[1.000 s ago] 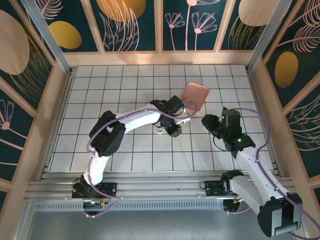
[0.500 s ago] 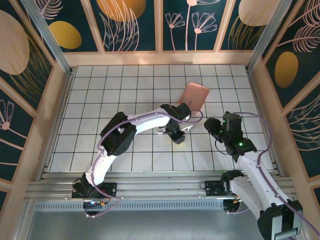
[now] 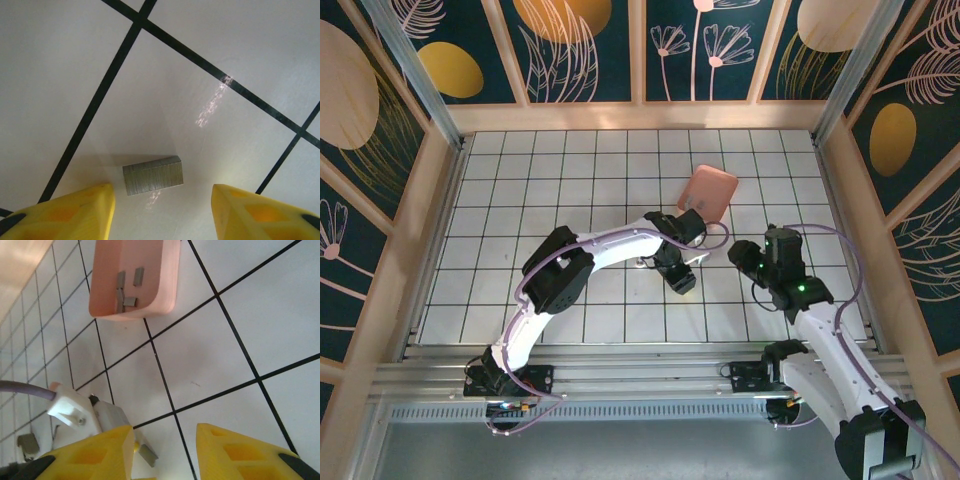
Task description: Load the staples into the stapler
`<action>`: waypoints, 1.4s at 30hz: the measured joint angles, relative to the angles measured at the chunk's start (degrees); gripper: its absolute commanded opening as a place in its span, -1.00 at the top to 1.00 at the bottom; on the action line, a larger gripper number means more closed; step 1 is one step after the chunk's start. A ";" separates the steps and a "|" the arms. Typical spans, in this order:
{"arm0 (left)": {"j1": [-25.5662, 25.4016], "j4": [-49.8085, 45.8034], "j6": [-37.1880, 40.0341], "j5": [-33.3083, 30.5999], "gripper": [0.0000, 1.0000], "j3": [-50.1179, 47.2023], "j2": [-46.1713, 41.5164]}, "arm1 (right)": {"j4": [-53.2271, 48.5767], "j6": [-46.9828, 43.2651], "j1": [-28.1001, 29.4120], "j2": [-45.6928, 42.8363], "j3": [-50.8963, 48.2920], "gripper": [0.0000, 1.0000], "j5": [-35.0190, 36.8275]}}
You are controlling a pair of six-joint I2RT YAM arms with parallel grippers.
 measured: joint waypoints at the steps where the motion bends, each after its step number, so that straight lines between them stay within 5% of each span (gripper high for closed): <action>1: 0.09 0.46 -0.13 -0.44 -0.19 -0.02 -0.33 | -0.52 -0.76 0.00 0.22 0.48 0.24 -0.02; 10: 5.55 12.44 -6.64 -2.12 -0.44 -12.98 -19.15 | -1.33 -7.52 1.64 5.29 4.09 0.24 -3.34; 18: 17.14 26.03 -18.43 -3.74 -0.53 -29.64 -34.53 | -4.39 -15.91 15.32 19.76 12.57 0.16 -2.75; 29: 24.11 39.98 -32.57 -4.17 -0.60 -50.40 -45.03 | -11.82 -24.48 22.53 43.06 25.97 0.22 -2.05; 42: 25.33 45.92 -36.04 -2.62 -0.59 -51.78 -44.78 | -17.29 -27.71 24.26 53.42 31.50 0.25 -1.22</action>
